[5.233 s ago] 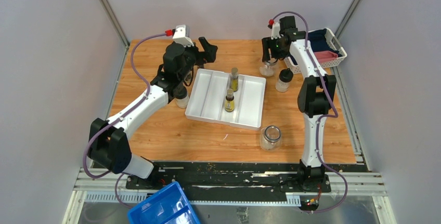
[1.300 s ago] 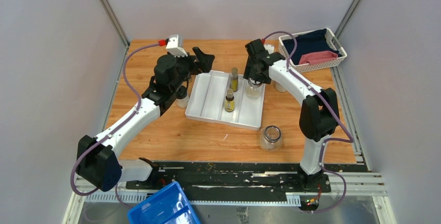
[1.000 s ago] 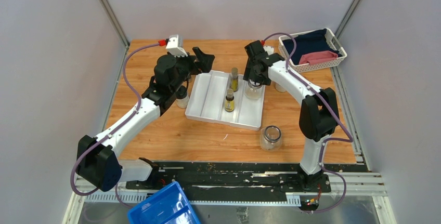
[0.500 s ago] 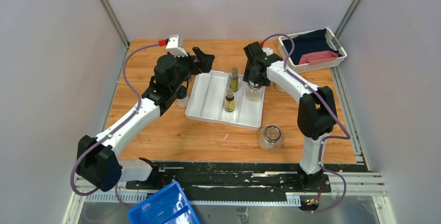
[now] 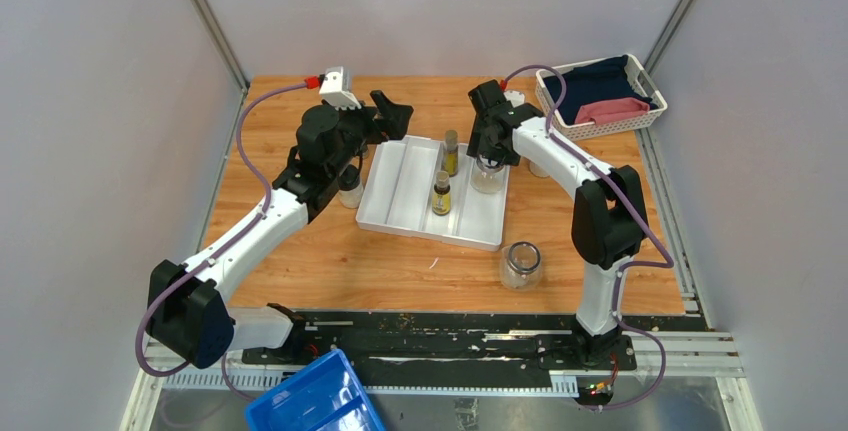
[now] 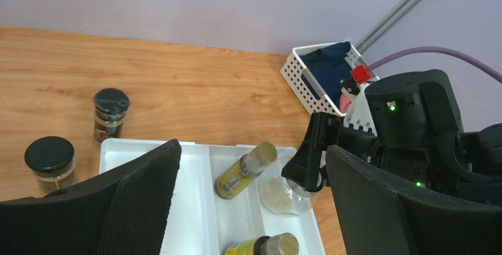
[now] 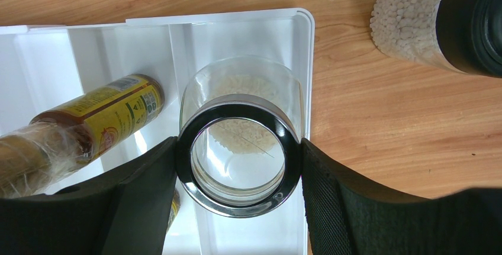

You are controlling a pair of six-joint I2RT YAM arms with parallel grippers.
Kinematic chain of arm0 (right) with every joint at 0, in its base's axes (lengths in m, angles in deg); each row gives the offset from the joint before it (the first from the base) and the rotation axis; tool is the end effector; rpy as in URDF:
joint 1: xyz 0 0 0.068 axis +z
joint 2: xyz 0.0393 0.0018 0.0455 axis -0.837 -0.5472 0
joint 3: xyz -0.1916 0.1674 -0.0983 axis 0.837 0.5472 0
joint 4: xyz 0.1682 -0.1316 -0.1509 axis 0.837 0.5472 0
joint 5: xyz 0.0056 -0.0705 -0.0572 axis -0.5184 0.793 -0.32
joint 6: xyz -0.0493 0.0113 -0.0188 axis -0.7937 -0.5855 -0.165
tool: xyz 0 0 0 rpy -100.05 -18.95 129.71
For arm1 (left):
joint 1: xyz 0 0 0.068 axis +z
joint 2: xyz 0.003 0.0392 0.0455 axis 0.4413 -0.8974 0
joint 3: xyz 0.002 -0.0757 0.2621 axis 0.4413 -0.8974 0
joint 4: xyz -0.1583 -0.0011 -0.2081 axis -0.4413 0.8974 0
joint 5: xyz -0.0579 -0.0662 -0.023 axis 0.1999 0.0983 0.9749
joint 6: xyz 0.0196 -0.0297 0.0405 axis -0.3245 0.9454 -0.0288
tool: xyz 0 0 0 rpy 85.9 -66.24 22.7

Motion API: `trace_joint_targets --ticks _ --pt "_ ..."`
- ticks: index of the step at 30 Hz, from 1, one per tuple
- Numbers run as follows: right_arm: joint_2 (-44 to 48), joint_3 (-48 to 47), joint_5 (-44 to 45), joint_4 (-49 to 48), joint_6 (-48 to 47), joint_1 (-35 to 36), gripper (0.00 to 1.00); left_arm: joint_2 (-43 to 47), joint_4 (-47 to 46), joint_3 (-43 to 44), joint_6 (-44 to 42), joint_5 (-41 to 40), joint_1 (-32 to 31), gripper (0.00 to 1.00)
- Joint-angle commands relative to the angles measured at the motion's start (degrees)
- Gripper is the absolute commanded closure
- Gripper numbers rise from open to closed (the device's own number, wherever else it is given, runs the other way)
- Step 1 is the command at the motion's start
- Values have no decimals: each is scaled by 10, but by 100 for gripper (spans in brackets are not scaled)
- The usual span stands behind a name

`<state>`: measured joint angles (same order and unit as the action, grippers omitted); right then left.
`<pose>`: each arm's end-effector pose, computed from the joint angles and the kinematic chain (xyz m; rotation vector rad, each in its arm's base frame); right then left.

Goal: Organize the condiment bottles
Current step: Place the bottle in the storage box.

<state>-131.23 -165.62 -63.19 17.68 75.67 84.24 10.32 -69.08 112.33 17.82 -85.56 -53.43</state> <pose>0.3795 0.1852 0.2640 0.3327 2.4475 0.1154 0.2708 -0.1372 0.3558 -0.0634 1.6364 -0.7158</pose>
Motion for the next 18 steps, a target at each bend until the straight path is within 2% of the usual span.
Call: trace_joint_targets --ticks 1,4,12,14,18 --pt "-22 -10 11 -4 4 9 67 -4 0 -3 -1 4 -5 5" --pt "-23 -12 12 -4 1 9 56 -5 0 -3 -2 4 -5 5" --pt "-21 -14 13 -6 -8 9 39 -6 0 -3 -1 4 -6 5" --pt "-21 -14 12 -7 -9 9 33 -5 0 -3 -1 3 -5 5" --pt "-22 -13 10 -12 -15 9 27 -5 0 -4 -3 3 -5 5"
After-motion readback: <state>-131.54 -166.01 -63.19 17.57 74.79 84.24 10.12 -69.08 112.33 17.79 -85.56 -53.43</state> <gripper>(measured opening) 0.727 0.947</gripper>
